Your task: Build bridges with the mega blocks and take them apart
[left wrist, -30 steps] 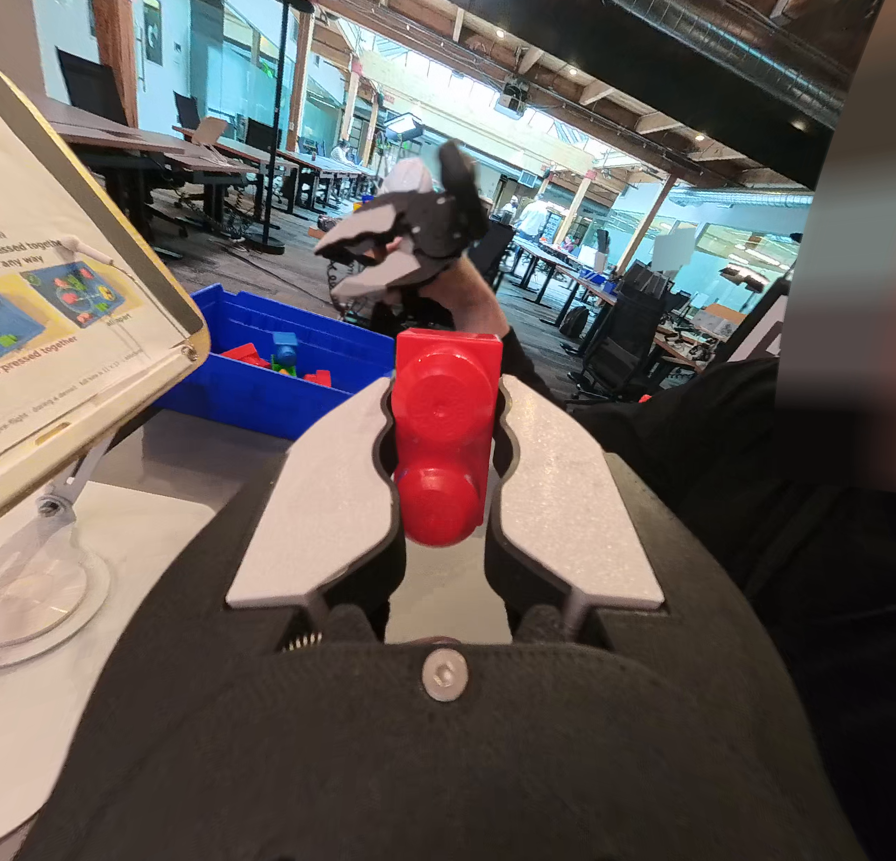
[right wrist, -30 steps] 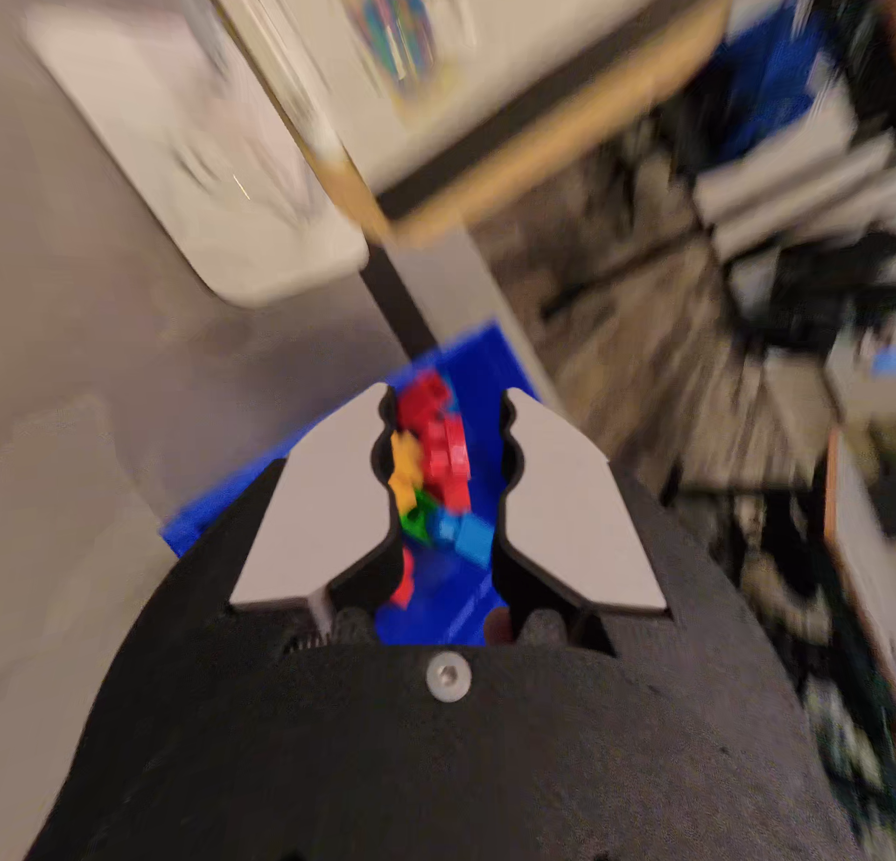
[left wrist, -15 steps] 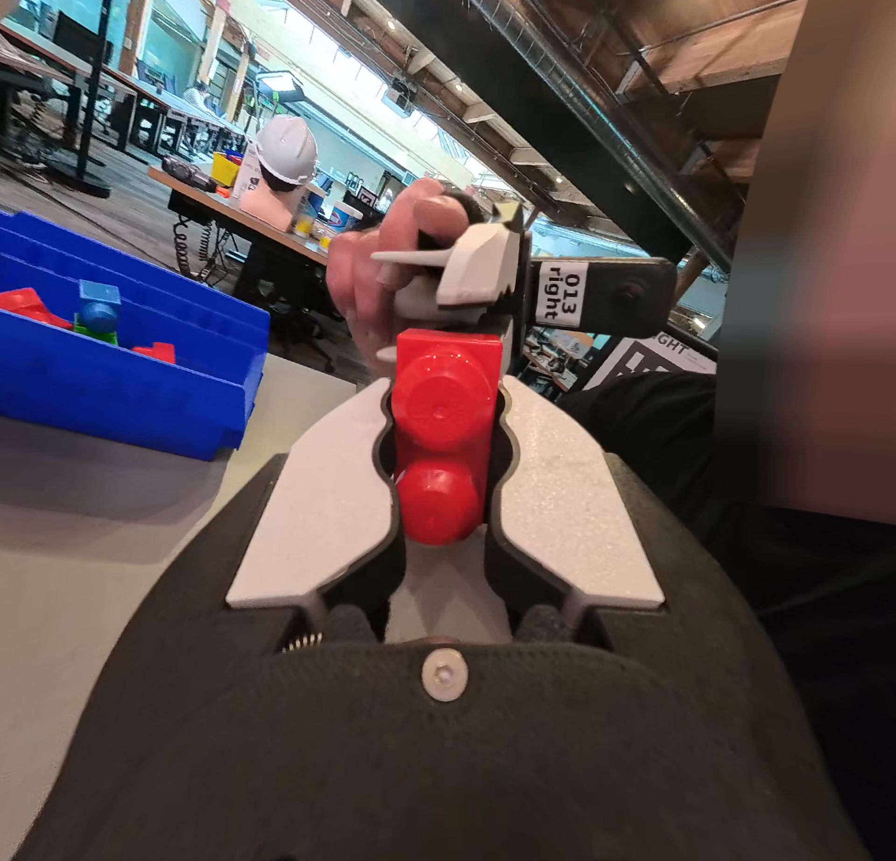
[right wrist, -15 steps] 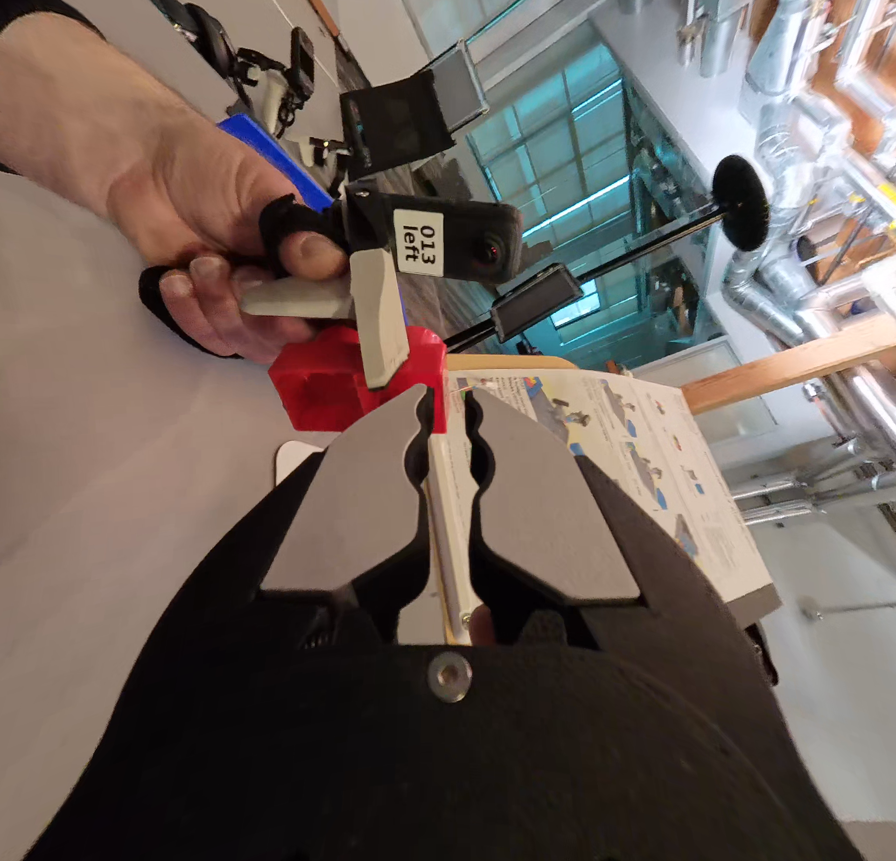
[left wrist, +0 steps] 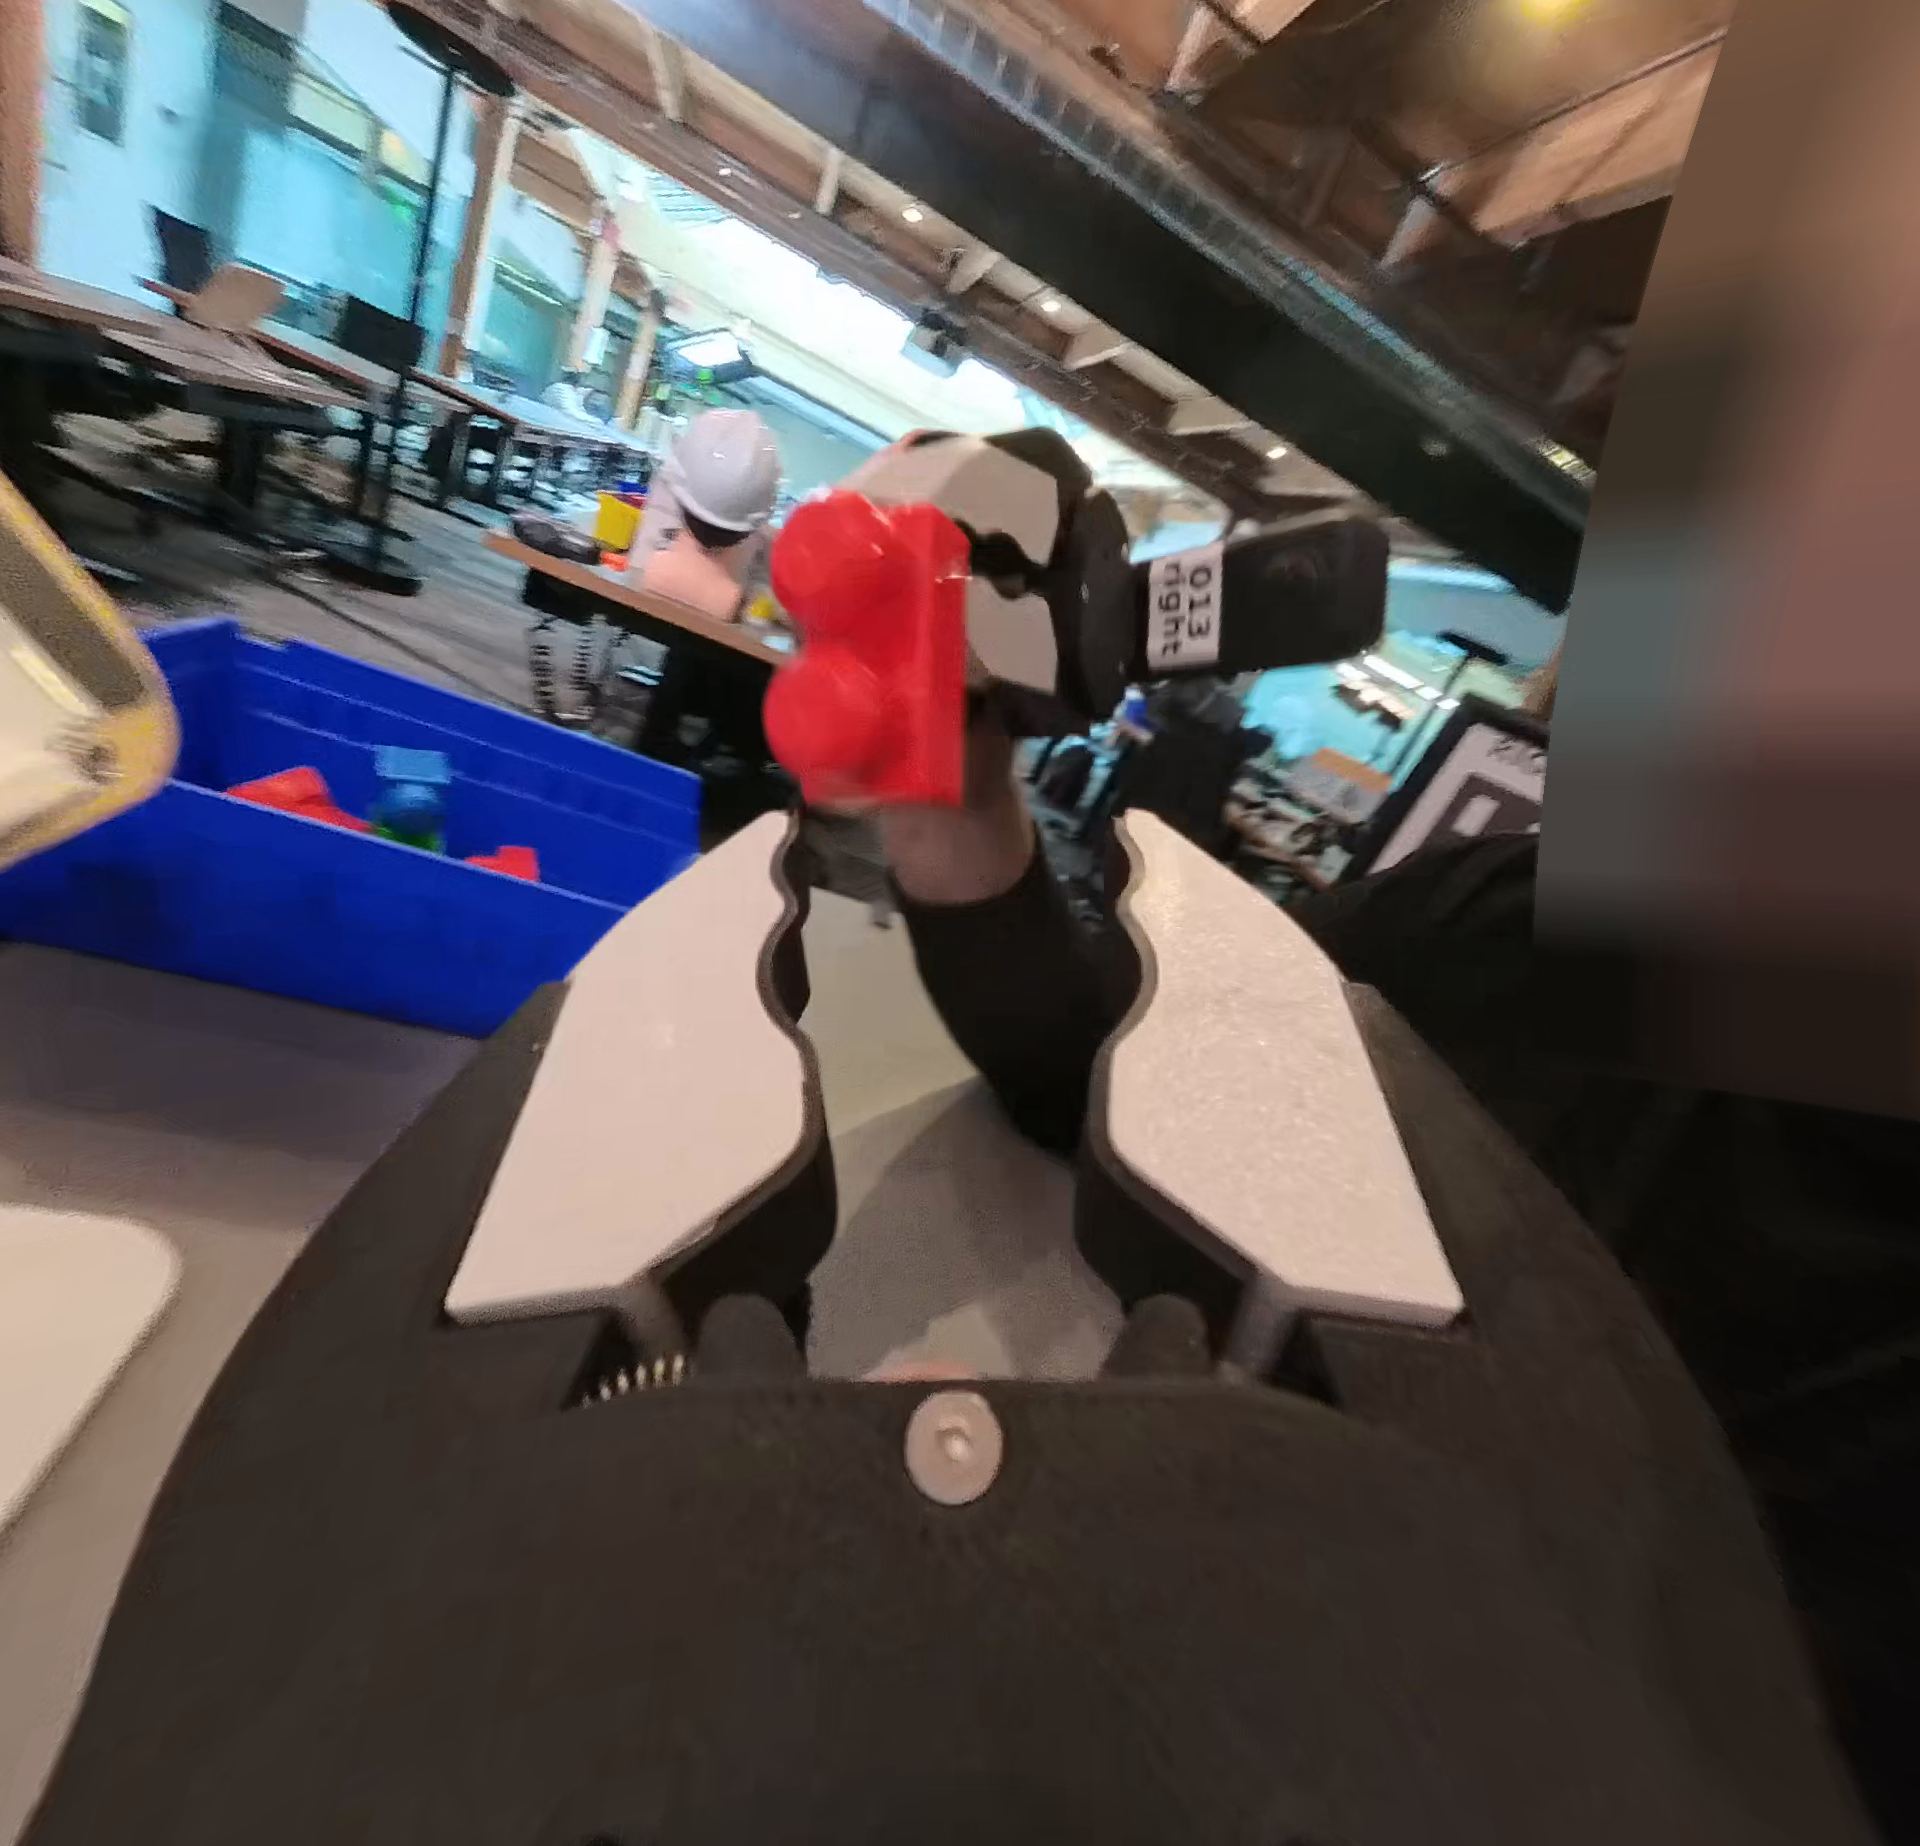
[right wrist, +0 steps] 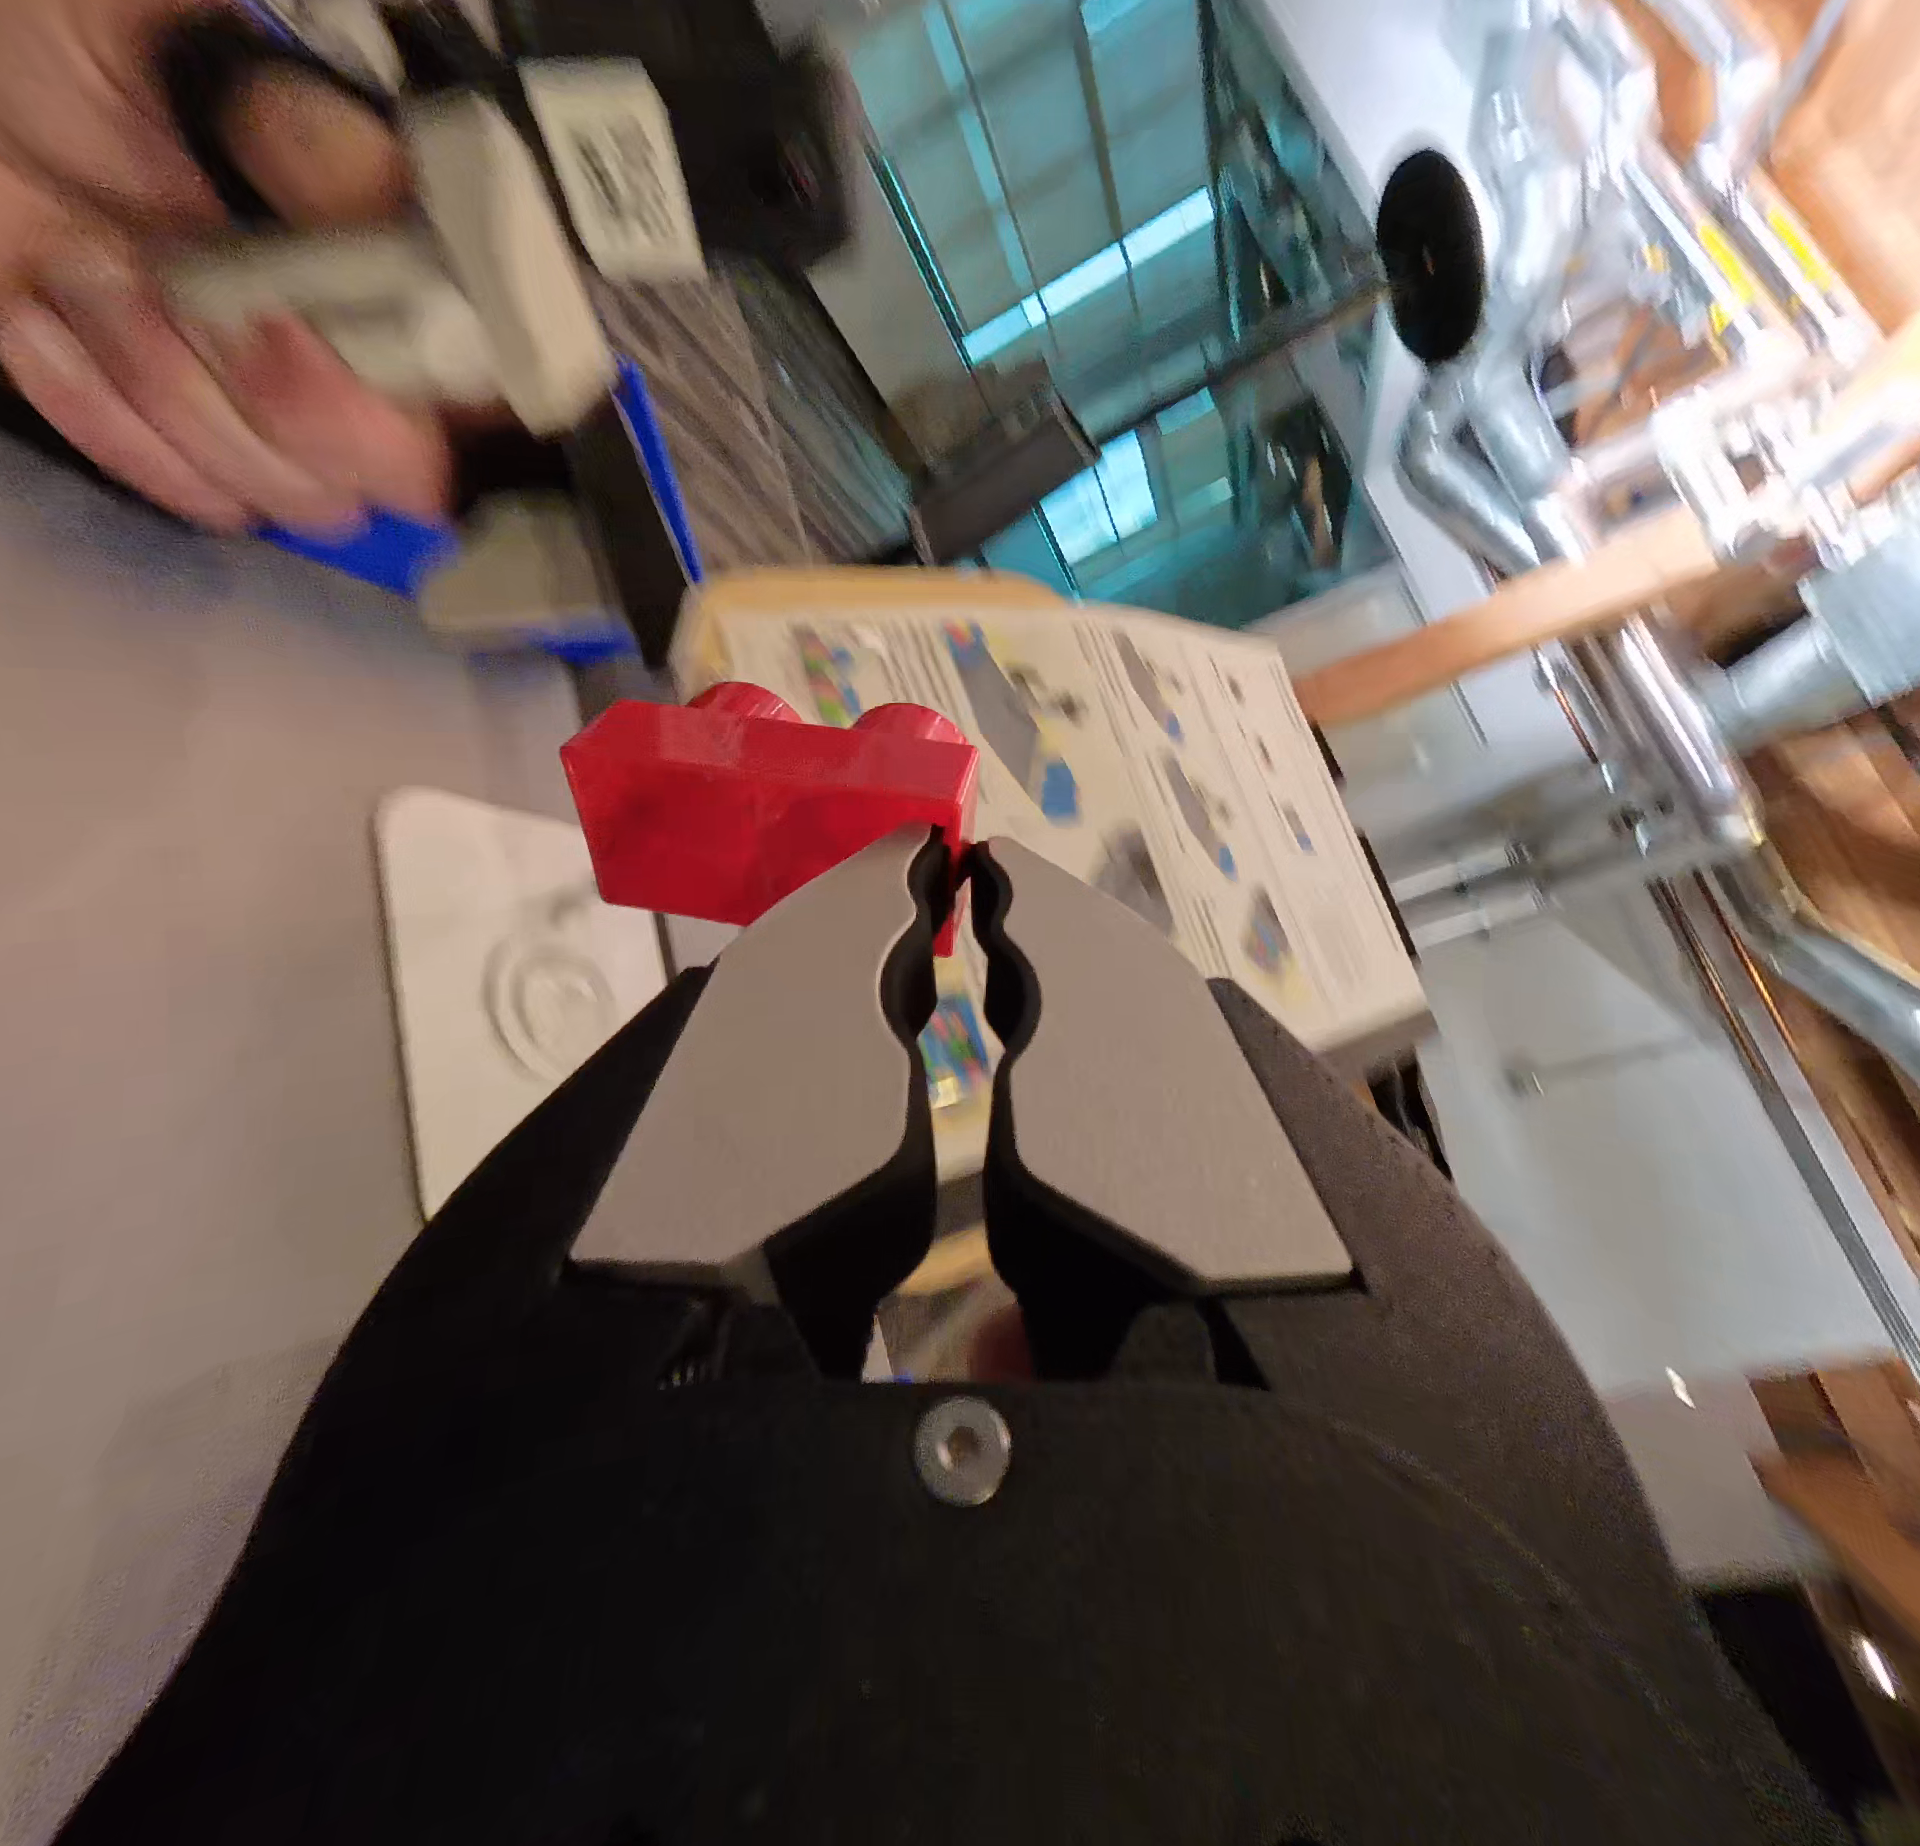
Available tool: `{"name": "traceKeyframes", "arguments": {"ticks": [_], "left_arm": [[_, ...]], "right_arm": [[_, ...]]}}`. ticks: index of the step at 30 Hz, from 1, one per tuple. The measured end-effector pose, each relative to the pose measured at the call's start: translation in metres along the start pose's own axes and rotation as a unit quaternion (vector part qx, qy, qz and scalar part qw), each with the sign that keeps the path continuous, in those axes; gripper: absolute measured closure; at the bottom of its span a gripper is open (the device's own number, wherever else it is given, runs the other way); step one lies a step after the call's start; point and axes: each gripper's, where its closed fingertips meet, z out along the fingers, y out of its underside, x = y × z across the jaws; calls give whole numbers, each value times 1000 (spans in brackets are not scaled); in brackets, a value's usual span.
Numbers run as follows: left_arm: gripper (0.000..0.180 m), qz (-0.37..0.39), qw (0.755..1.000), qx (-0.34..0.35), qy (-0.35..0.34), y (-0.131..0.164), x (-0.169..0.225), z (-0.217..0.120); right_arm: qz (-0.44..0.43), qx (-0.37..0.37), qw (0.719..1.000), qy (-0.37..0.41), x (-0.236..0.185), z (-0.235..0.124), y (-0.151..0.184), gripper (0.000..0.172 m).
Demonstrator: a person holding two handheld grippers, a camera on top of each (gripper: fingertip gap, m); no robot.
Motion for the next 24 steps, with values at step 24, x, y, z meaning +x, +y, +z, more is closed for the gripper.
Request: {"name": "traceKeyframes", "arguments": {"ticks": [24], "left_arm": [[119,111,751,-325,-564,-10,-120,-304]], "right_arm": [[271,-537,784,-157,-42,-106,341,130]]}}
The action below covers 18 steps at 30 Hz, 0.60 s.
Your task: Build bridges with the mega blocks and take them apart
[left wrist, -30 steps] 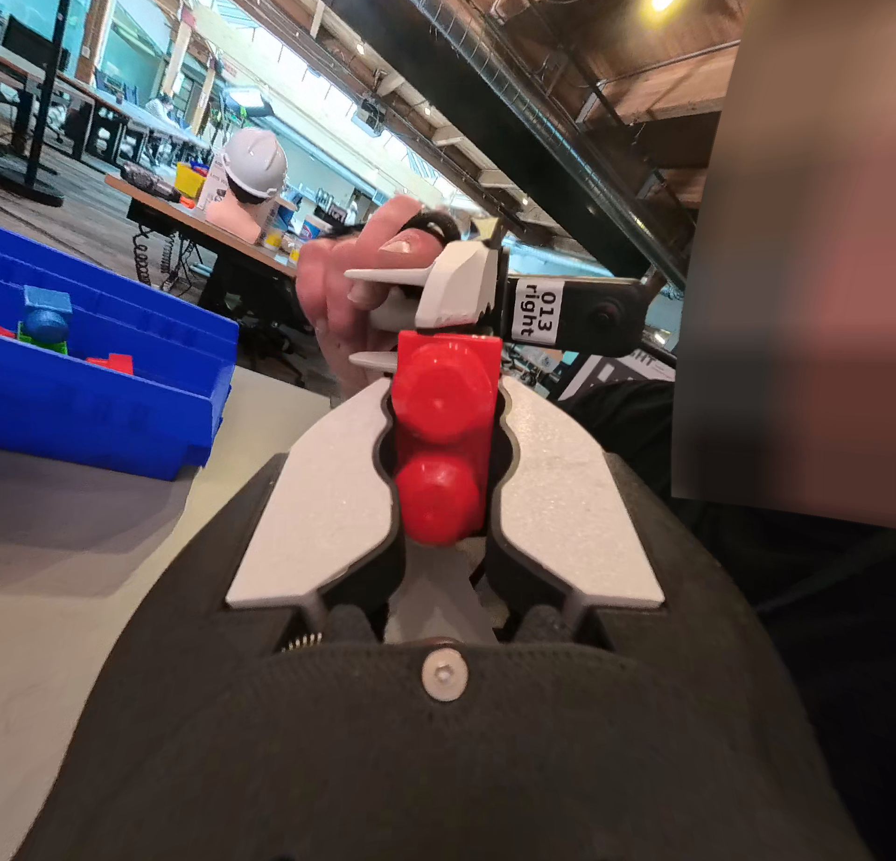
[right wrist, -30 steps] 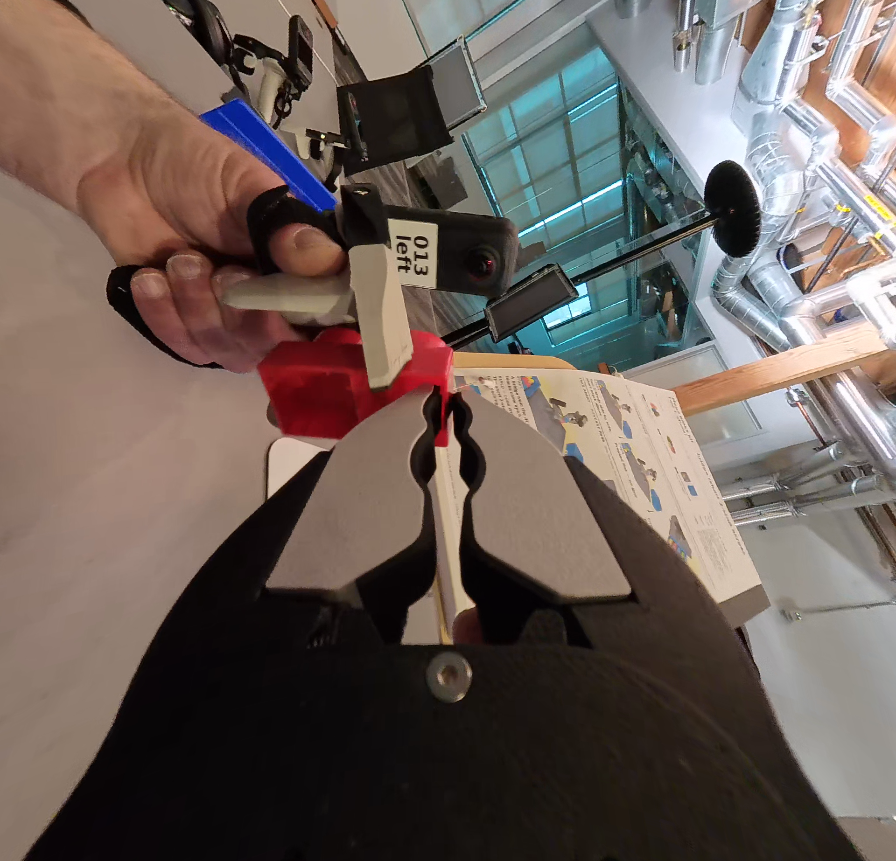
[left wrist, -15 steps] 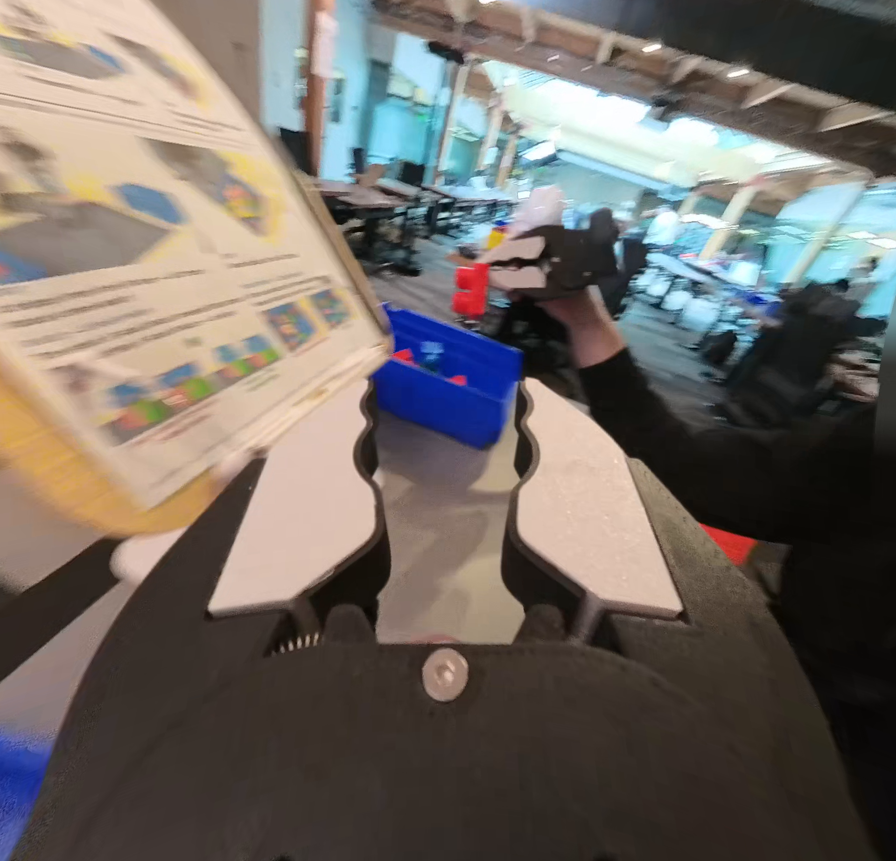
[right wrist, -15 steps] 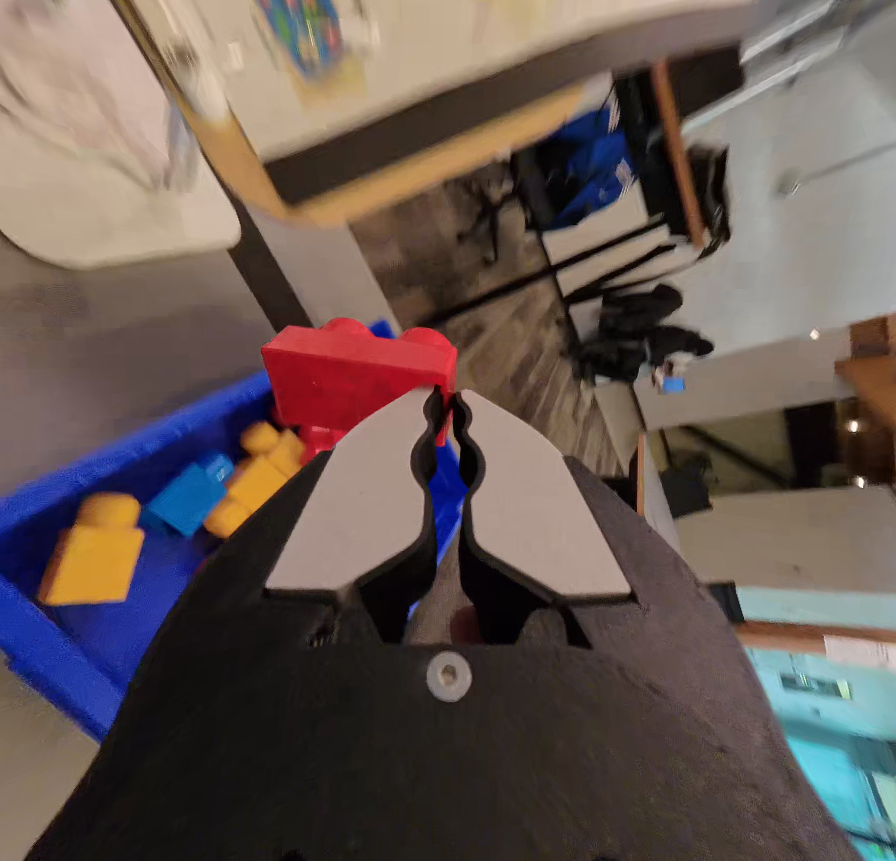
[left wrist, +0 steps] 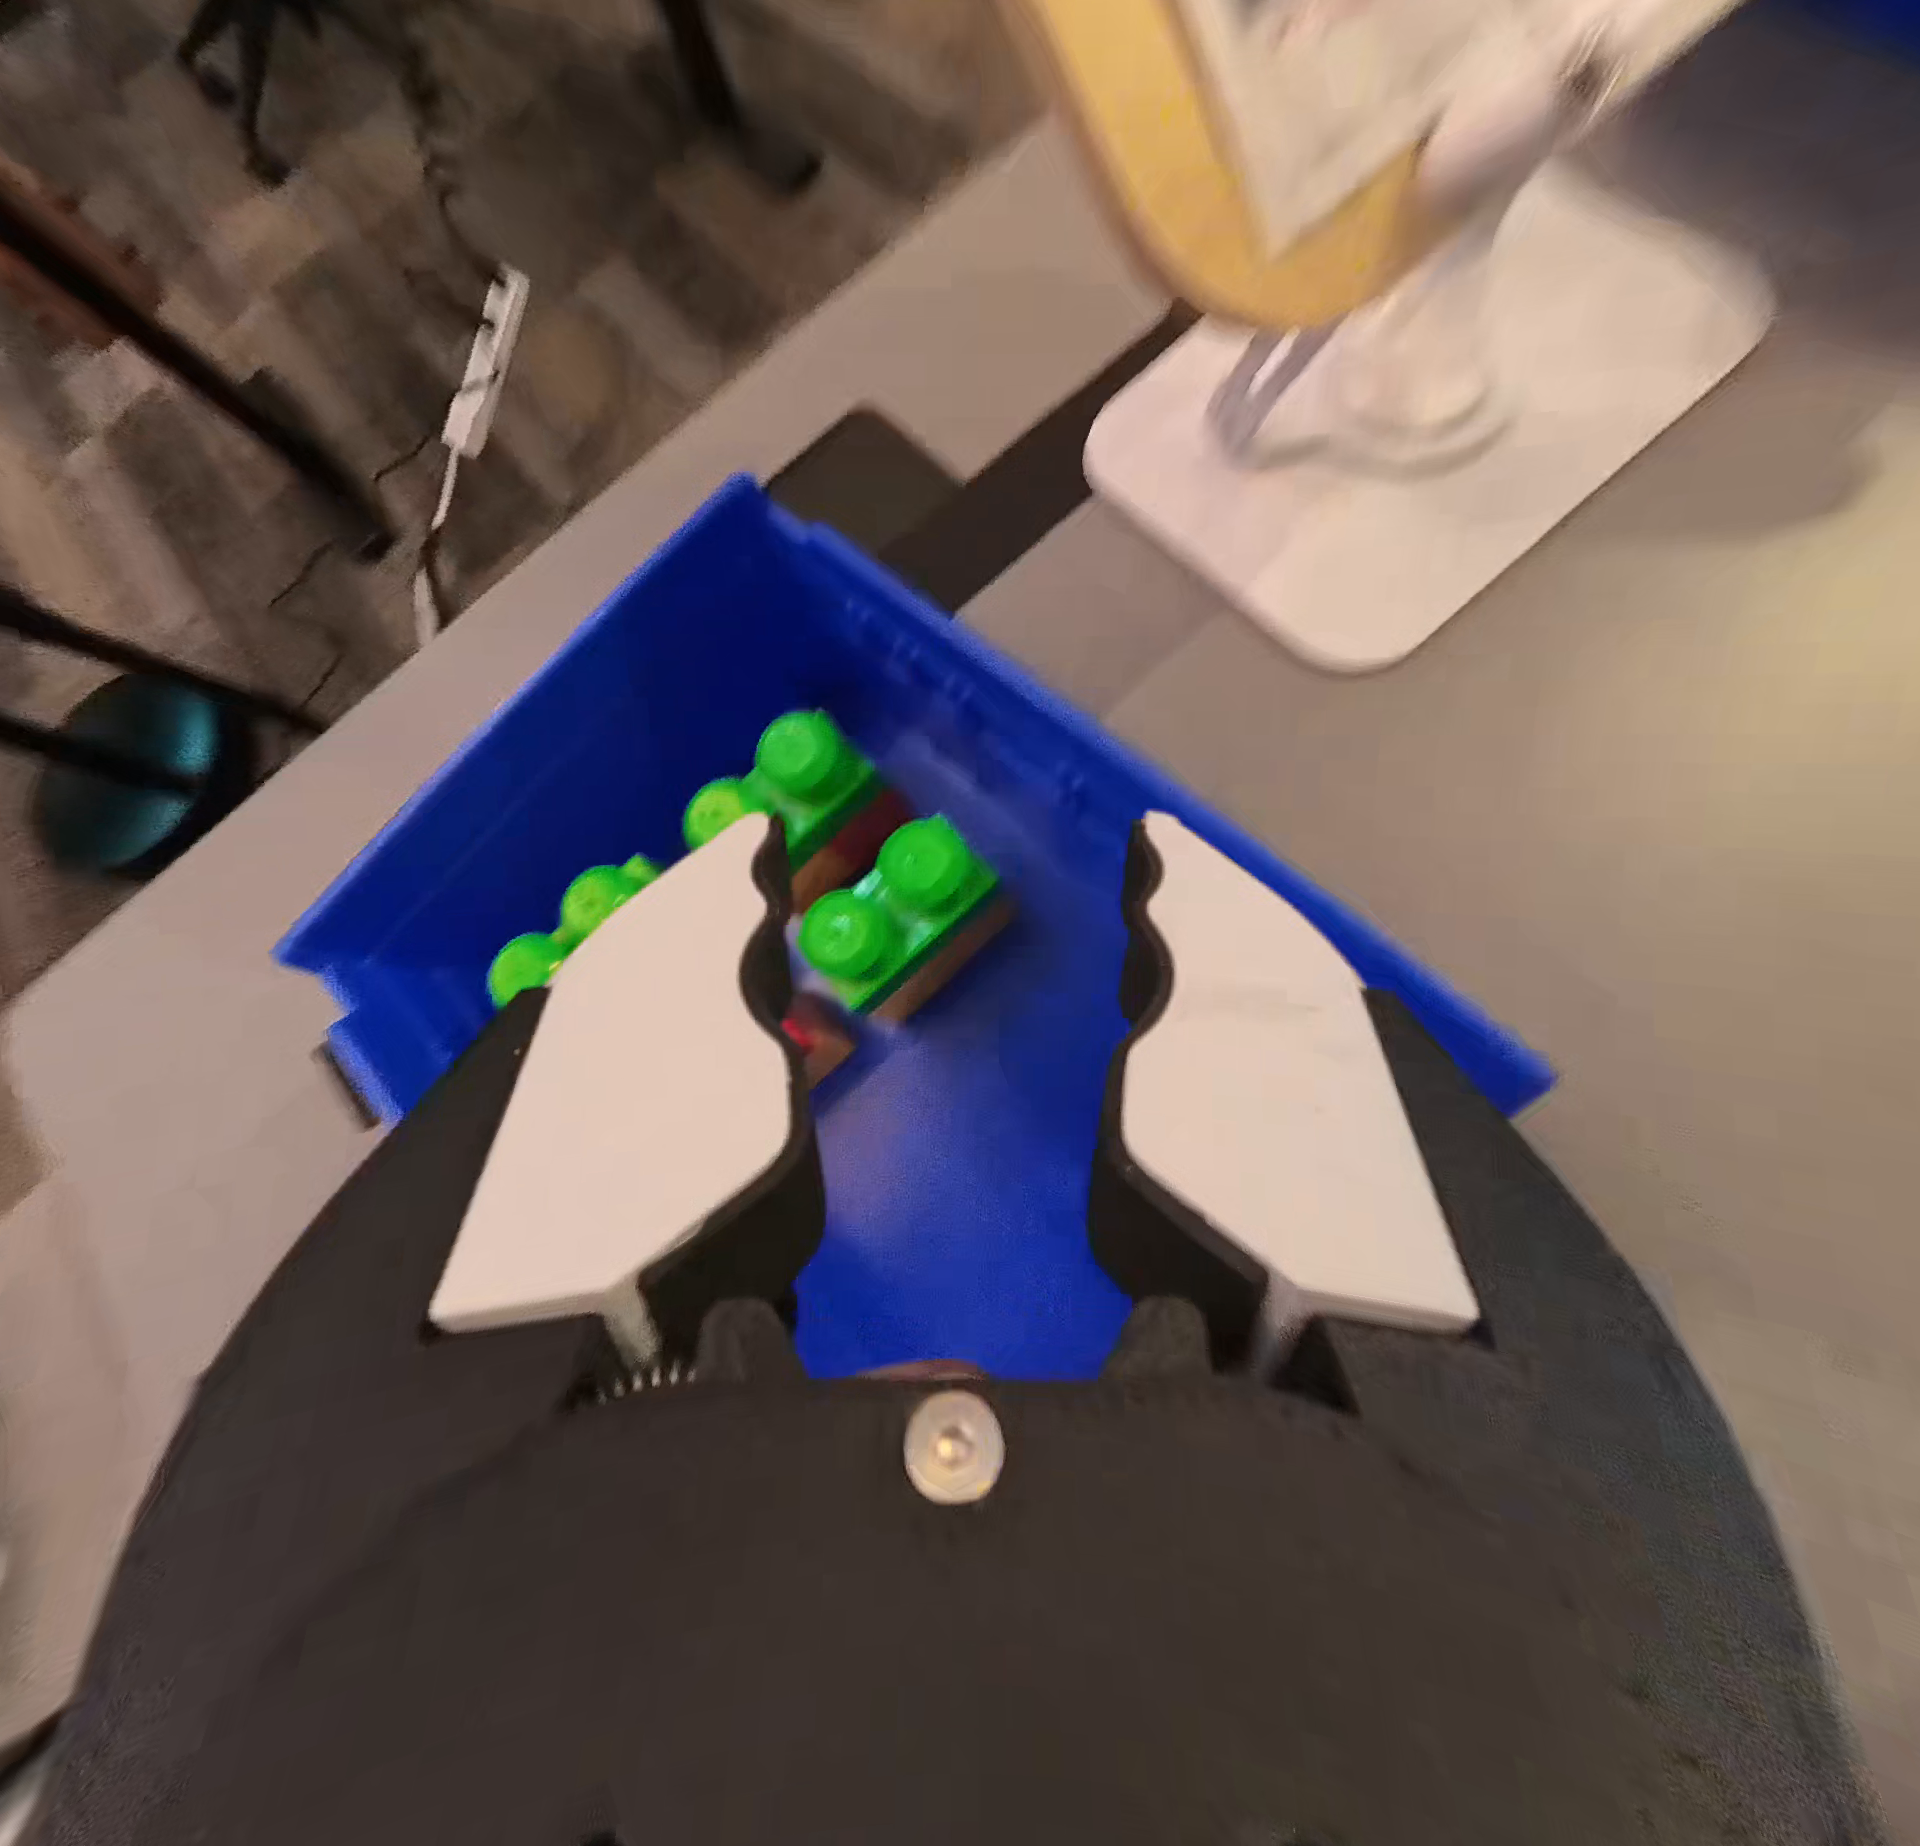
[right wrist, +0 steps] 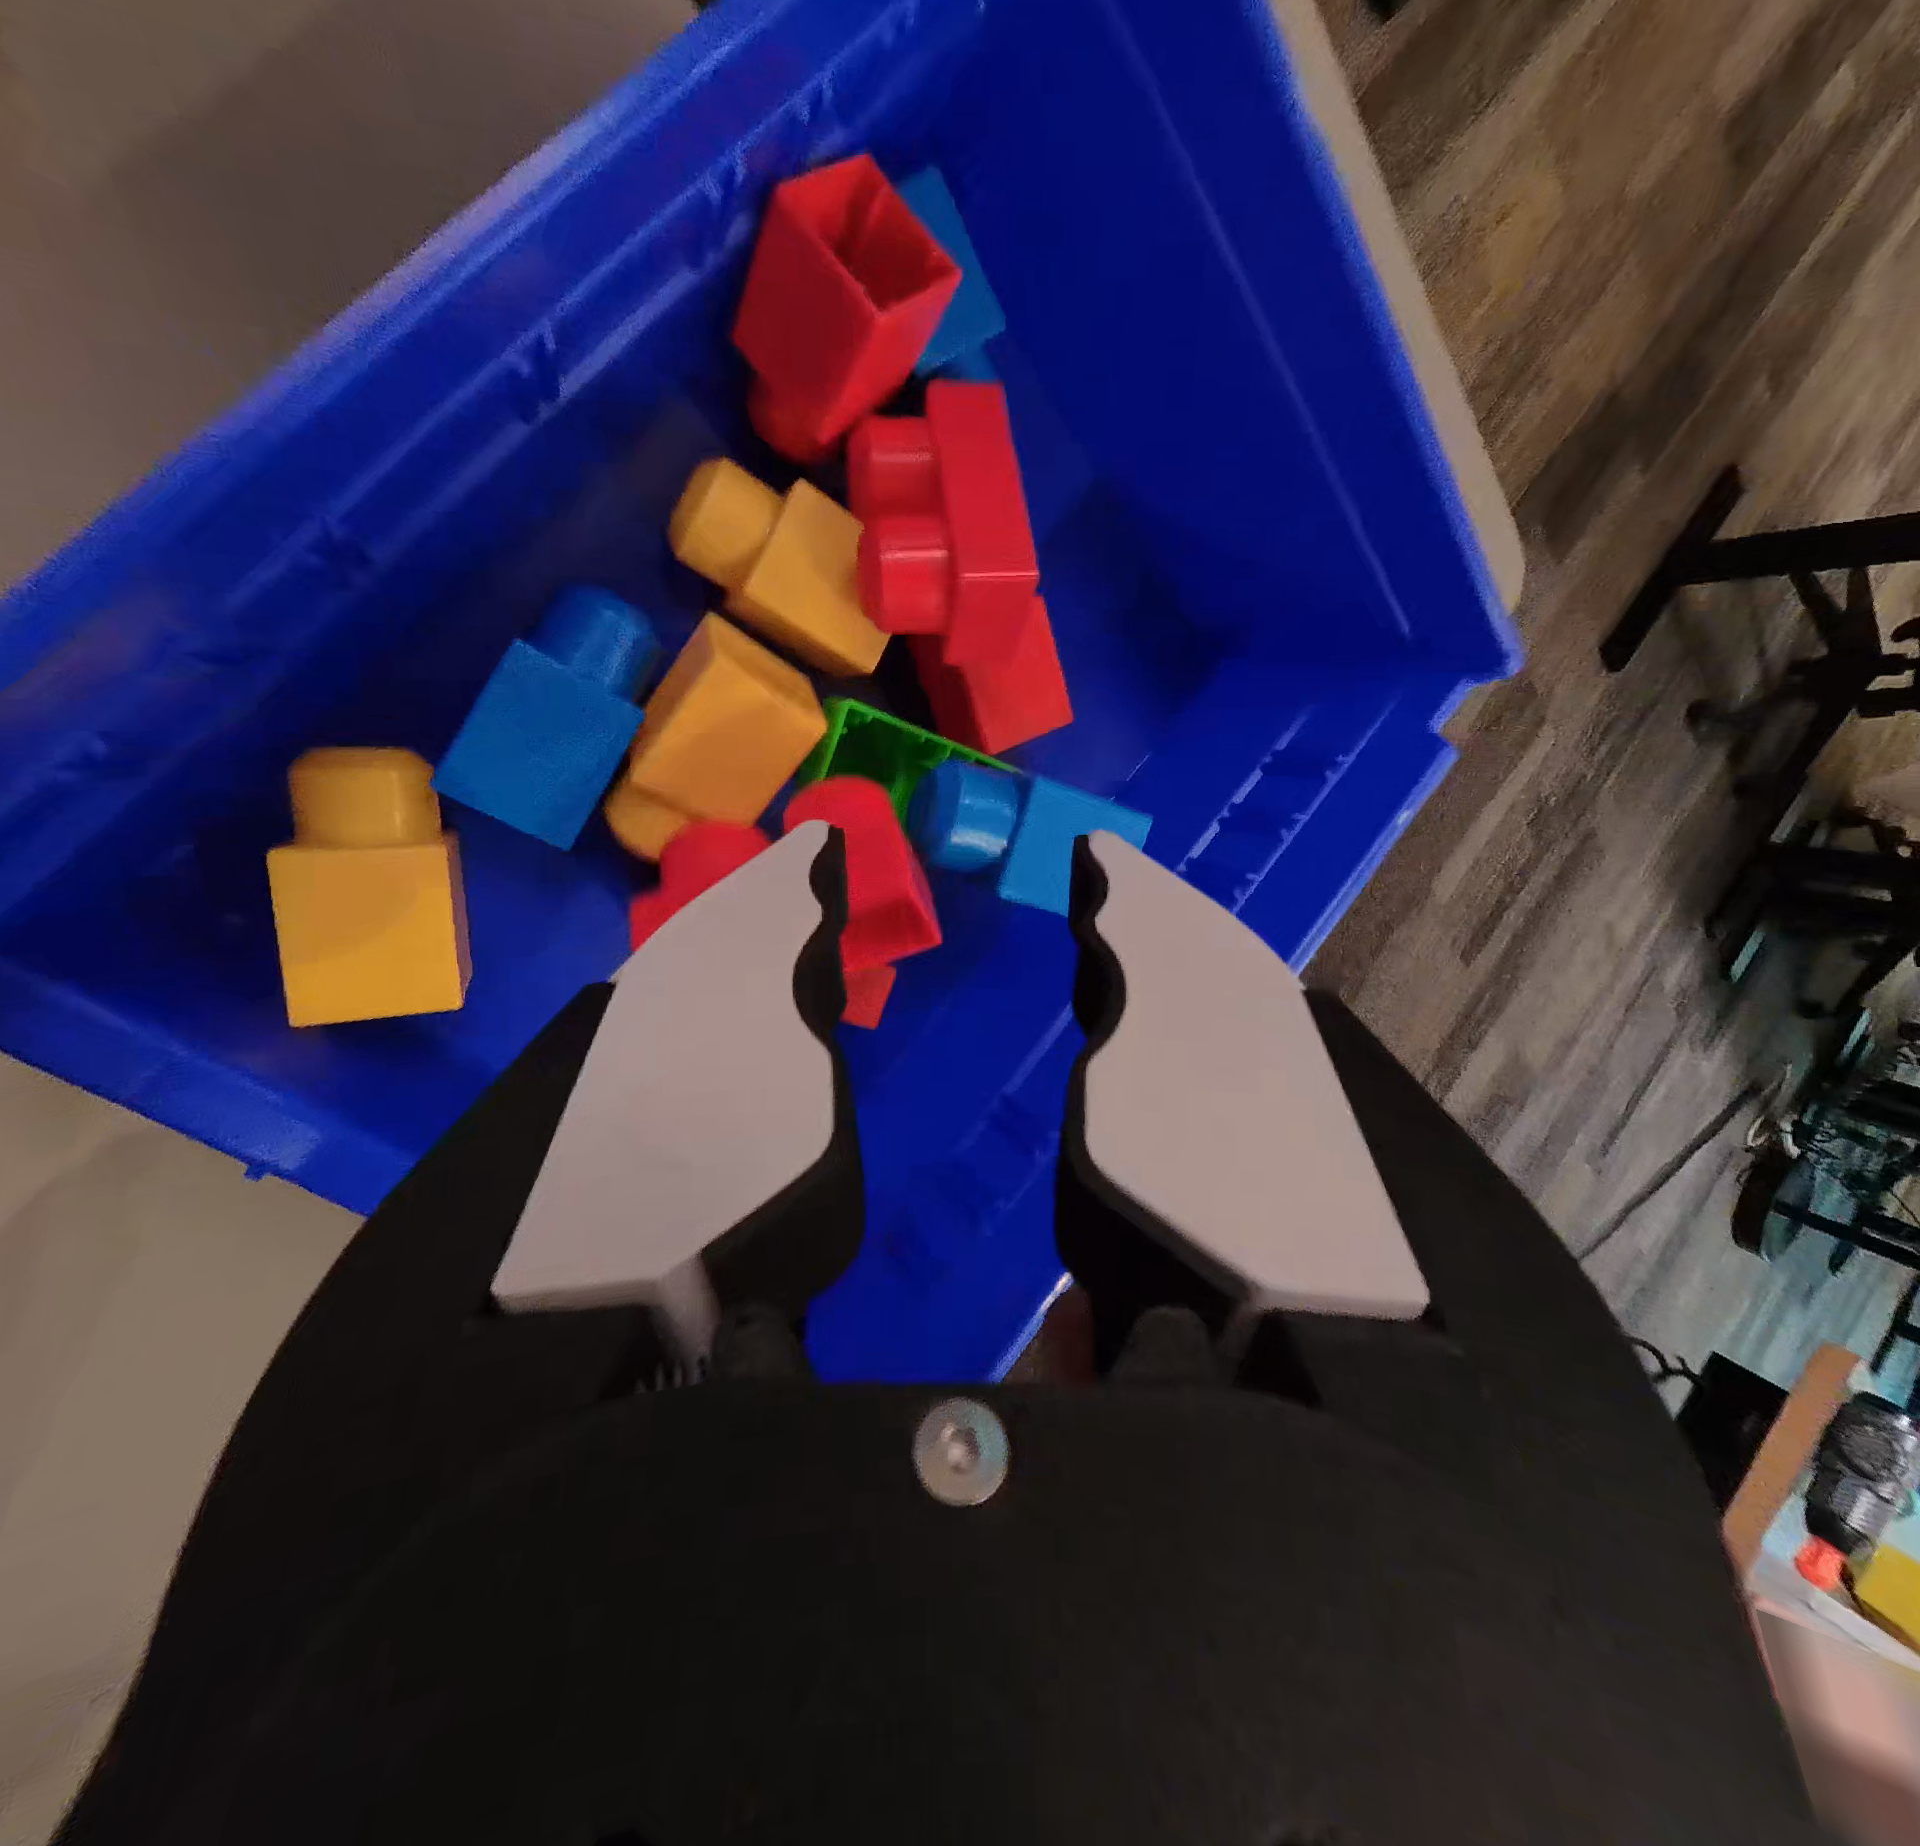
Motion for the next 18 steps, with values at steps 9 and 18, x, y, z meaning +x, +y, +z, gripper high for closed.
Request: {"name": "traceKeyframes", "arguments": {"ticks": [9,18], "left_arm": [[130,183,977,-105,7,36,1,40],[122,222,957,-186,19,72,-15,82]], "right_arm": [[-1,49,998,27,7,-29,-14,137],[-16,71,997,30,0,-36,-30,143]]}}
